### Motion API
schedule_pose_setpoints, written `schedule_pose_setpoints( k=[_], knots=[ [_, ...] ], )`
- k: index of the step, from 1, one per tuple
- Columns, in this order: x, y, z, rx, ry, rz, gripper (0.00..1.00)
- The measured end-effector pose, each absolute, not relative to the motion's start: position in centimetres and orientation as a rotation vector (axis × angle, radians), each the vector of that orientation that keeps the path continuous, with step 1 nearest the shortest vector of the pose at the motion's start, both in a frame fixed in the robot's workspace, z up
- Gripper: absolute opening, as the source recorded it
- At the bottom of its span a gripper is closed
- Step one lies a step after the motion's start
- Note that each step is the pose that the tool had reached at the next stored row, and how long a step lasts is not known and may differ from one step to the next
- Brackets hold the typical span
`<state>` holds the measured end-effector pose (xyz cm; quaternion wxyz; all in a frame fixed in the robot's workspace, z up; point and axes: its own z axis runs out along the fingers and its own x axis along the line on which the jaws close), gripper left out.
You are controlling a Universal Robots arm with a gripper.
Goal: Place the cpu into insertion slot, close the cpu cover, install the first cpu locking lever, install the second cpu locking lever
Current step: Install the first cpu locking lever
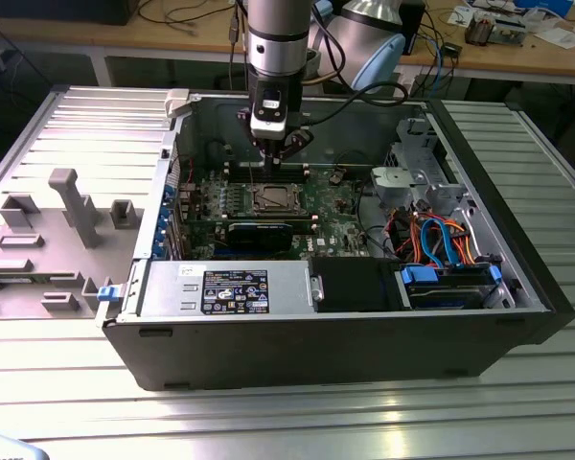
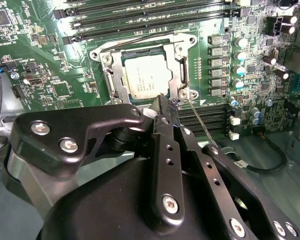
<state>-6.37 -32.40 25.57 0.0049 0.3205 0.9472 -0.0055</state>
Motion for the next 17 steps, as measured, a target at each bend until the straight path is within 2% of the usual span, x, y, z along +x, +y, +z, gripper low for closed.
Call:
schedule_pose_setpoints(
  k=[17],
  knots=[
    [-6.37, -32.4, 25.57, 0.983, 2.973, -0.017, 0.11]
  ],
)
